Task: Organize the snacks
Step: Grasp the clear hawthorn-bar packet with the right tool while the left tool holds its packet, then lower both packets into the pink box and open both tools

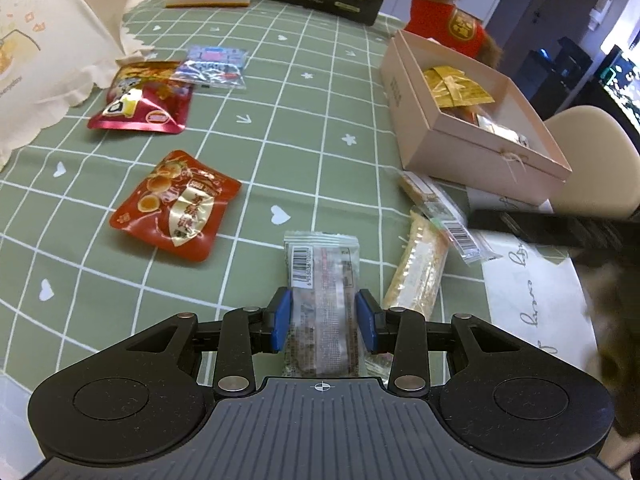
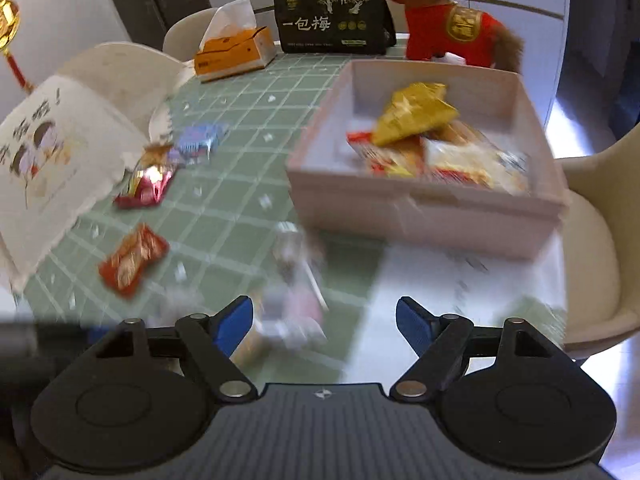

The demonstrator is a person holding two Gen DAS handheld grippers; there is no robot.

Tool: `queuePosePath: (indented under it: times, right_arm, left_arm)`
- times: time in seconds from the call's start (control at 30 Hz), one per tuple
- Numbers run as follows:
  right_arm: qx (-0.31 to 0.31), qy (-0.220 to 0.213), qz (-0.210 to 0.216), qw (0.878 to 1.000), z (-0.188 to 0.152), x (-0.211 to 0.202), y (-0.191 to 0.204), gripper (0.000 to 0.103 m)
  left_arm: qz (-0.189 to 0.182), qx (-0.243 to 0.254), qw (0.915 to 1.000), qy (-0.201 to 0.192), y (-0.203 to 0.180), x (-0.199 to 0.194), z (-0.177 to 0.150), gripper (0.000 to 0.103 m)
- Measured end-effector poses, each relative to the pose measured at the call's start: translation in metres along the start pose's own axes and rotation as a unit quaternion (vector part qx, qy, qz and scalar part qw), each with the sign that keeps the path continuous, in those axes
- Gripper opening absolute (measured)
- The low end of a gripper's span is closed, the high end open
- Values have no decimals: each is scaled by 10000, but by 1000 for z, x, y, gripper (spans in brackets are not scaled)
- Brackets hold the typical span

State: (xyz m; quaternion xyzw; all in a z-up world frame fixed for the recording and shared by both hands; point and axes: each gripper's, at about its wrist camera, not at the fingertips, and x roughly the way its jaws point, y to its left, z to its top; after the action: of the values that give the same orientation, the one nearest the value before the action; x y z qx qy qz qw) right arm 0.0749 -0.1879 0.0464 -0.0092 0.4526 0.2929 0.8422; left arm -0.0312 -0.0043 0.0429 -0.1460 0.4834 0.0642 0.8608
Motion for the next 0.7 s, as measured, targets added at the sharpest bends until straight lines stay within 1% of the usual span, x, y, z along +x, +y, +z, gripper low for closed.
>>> queuePosePath:
  times: [0.03, 0.1, 0.13, 0.17, 0.2, 0.27, 0.33, 0.4, 0.47, 0.6, 0.7]
  right_arm:
    - [-81, 7, -56, 10000, 6, 10, 6, 80]
    - [-201, 186, -178, 9995, 16, 34, 16, 78]
    - [-240, 278, -211, 9991, 18, 42, 20, 71]
    - [-284, 361, -222, 9987, 18, 48, 23, 59]
    - [-337, 468, -231, 9981, 17, 53, 26, 53]
    - [-481, 467, -336, 9972, 12, 50, 31, 41]
    - [-376, 522, -223, 9977, 7, 39, 27, 38]
    - [-266, 476, -130, 9984, 1, 22, 21, 37]
    - [-194, 387, -123, 9990, -6, 2, 12, 36]
    - [119, 149, -204, 9996, -22, -42, -12, 36]
    - [282, -18, -376, 9989, -32, -67, -28, 37]
  left_arm:
    - [3, 25, 10000, -3, 0, -2, 0, 41]
    - [5, 82, 10000, -20, -1, -7, -1, 41]
    - [5, 112, 9999, -28, -2, -9, -1, 41]
    - [-2, 137, 9999, -37, -2, -12, -2, 41]
    - [-16, 152, 9999, -43, -3, -14, -1, 41]
    - [-79, 157, 9998, -44, -4, -18, -2, 41]
    - [-183, 178, 9997, -50, -7, -21, -2, 41]
    - [-276, 246, 9993, -72, -13, -24, -3, 41]
    - [-407, 329, 9986, -103, -21, -27, -3, 41]
    - [-767, 448, 9960, -93, -39, -32, -3, 41]
    - [-932, 500, 9942, -175, -53, -35, 7, 41]
